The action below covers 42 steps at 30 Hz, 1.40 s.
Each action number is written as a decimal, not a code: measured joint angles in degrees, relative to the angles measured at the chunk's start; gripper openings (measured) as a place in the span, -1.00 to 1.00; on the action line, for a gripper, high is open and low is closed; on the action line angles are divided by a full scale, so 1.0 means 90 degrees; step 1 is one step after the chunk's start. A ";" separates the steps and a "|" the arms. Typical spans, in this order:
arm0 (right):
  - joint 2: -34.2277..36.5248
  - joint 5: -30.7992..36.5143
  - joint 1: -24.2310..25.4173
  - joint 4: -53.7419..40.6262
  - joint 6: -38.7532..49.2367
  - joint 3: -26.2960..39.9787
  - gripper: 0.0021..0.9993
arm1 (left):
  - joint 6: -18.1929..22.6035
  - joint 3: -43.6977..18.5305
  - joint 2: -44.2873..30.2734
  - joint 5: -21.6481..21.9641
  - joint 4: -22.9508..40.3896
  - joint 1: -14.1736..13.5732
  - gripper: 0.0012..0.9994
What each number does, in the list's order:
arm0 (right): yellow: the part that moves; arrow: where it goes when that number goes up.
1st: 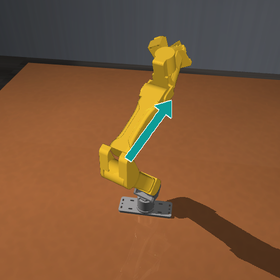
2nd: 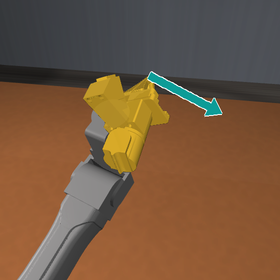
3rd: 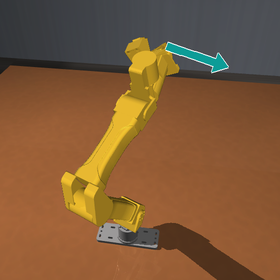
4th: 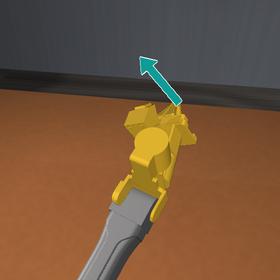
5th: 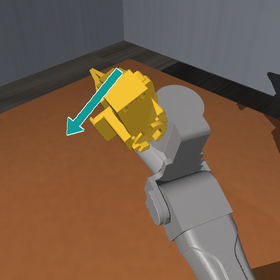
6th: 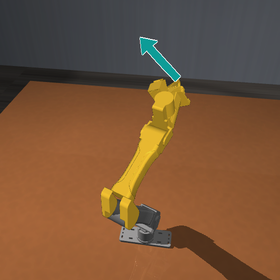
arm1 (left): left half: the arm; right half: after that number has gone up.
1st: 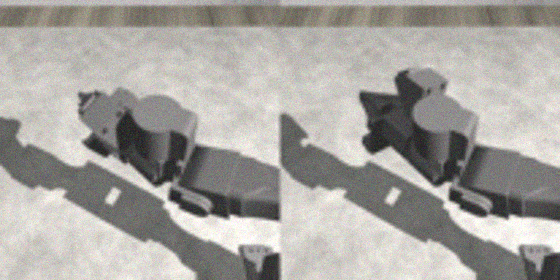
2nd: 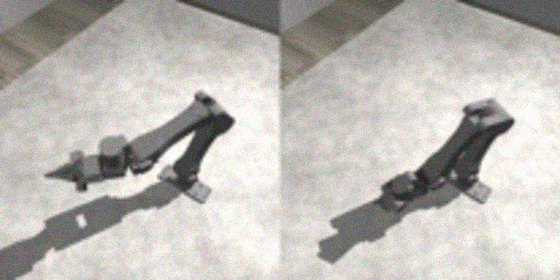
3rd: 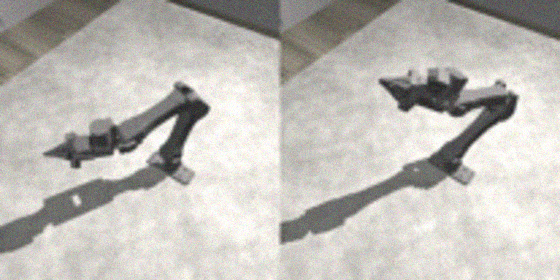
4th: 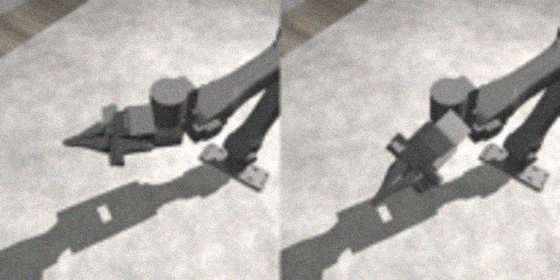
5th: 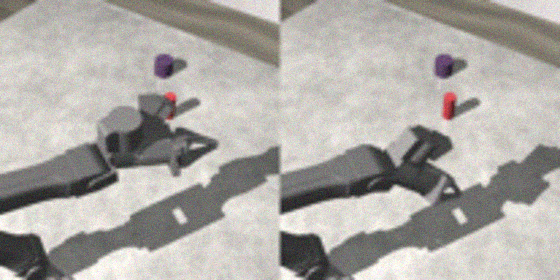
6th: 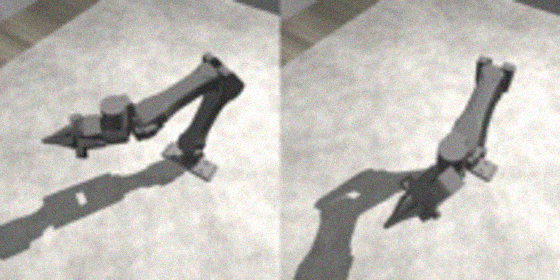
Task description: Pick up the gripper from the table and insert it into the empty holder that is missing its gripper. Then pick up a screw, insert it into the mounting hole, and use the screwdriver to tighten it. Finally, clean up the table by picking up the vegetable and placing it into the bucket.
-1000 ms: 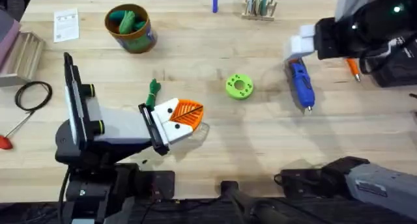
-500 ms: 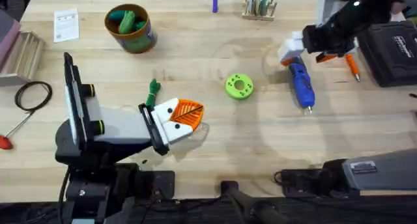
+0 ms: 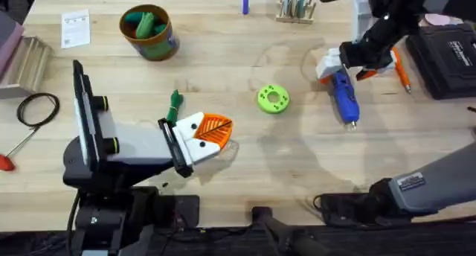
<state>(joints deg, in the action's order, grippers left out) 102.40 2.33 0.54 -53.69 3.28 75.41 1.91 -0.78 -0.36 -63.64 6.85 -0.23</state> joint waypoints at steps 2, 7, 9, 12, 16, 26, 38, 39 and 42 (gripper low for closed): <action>0.0077 0.0045 0.0000 0.0002 0.0023 -0.0016 0.99 | 0.0000 0.0000 0.0000 -0.0002 0.0000 0.0000 -0.97; 0.0373 0.0095 0.0000 0.0049 0.0021 -0.0045 0.98 | 0.0000 0.0000 0.0002 -0.0002 0.0000 0.0000 -0.97; 0.0445 0.0099 0.0000 0.0126 0.0021 -0.0068 0.97 | 0.0000 0.0000 0.0002 -0.0002 0.0000 0.0000 -0.97; 0.0475 0.0117 0.0001 0.0202 0.0018 -0.0077 0.92 | 0.0000 0.0000 0.0000 -0.0002 0.0000 0.0000 -0.97; 0.0475 0.0117 0.0000 0.0204 0.0018 -0.0077 0.82 | 0.0000 0.0000 0.0002 -0.0001 0.0001 0.0000 -0.97; 0.0475 0.0136 0.0002 0.0262 0.0003 -0.0080 -0.96 | 0.0000 0.0000 0.0000 0.0000 0.0000 0.0000 -0.97; 0.0473 0.0141 -0.0002 0.0279 0.0018 -0.0087 -0.95 | 0.0000 0.0000 0.0000 0.0000 0.0000 0.0000 -0.97; 0.0400 0.0141 -0.0002 0.0262 0.0016 -0.0087 -0.95 | 0.0000 0.0000 0.0000 -0.0002 0.0000 0.0000 -0.97; 0.0095 0.0138 -0.0002 0.0257 0.0010 -0.0077 -0.95 | 0.0000 0.0000 0.0000 -0.0001 0.0000 0.0000 -0.97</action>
<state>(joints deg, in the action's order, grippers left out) 103.26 3.57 0.51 -51.38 3.37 74.72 1.91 -0.78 -0.36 -63.65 6.85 -0.23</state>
